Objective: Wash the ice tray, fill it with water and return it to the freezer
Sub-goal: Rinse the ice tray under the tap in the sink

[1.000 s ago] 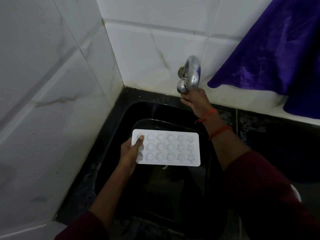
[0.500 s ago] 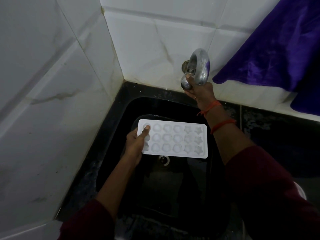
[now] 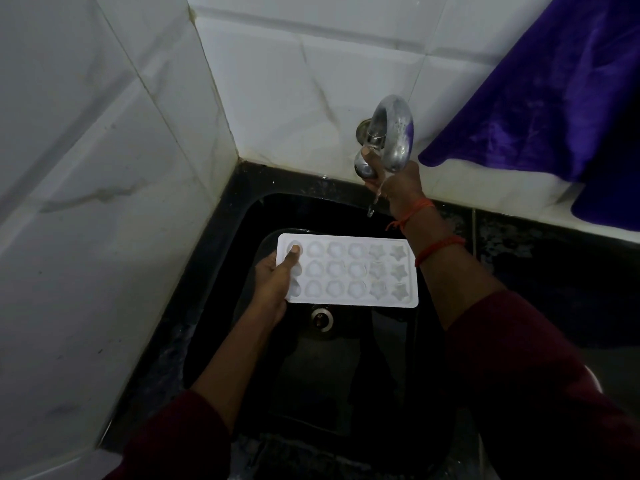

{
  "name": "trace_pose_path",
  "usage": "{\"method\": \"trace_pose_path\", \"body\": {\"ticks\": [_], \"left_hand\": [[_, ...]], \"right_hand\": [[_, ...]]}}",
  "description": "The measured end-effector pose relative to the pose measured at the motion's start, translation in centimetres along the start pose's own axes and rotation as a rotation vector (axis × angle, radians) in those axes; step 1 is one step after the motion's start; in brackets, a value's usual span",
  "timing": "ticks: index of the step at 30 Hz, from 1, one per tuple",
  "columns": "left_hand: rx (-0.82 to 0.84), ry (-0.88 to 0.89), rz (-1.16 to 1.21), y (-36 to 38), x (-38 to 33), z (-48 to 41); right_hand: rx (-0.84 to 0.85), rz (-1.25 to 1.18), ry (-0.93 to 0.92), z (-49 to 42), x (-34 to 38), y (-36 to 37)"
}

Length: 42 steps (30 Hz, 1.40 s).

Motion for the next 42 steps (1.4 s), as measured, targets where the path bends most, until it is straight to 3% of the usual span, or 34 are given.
{"method": "trace_pose_path", "body": {"ticks": [4, 10, 13, 18, 22, 24, 28, 32, 35, 39, 42], "left_hand": [[-0.019, -0.013, 0.035, 0.2, 0.0, -0.5], [-0.023, -0.026, 0.058, 0.8, 0.3, -1.2], [-0.042, 0.000, 0.020, 1.4, 0.0, -1.5], [-0.082, 0.006, 0.082, 2.3, -0.2, -1.8], [-0.085, 0.025, 0.084, 3.0, -0.1, -1.9], [-0.092, 0.015, 0.088, 3.3, 0.3, -1.9], [-0.042, 0.034, 0.135, 4.6, 0.8, -1.7], [-0.020, -0.034, 0.214, 4.5, 1.1, -1.4], [-0.072, -0.069, 0.194, 3.7, 1.5, -1.4], [-0.100, -0.083, 0.175, 3.0, 2.0, -1.5], [-0.094, -0.083, 0.178, 3.2, 1.8, -1.8]], "right_hand": [[0.001, 0.020, -0.015, -3.0, -1.6, -0.2], [0.063, 0.094, -0.165, 1.1, 0.6, 0.7], [0.017, 0.427, -0.235, 2.8, -0.2, 0.8], [-0.123, 1.046, -0.568, 8.2, -3.3, 1.3], [-0.173, 1.203, -0.487, 9.9, -7.3, 1.6], [-0.112, 1.259, -0.481, 11.0, -8.3, 2.8], [0.112, 1.327, -0.646, 14.6, -9.3, 8.5], [0.136, 1.356, -0.731, 15.7, -9.4, 9.4], [0.145, 1.381, -0.692, 14.5, -9.5, 7.1], [-0.019, 1.329, -0.448, 11.7, -10.7, 0.8], [-0.039, 1.288, -0.399, 11.9, -10.9, 0.3]]}}
Point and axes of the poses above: each hand's wrist, its own z-axis away from the middle knuckle, its own y-axis out of the palm, x = y × z, the point moved 8 cm from there along -z, towards the middle knuckle, and after that the axes turned 8 degrees about x, right-handed, at the moved point
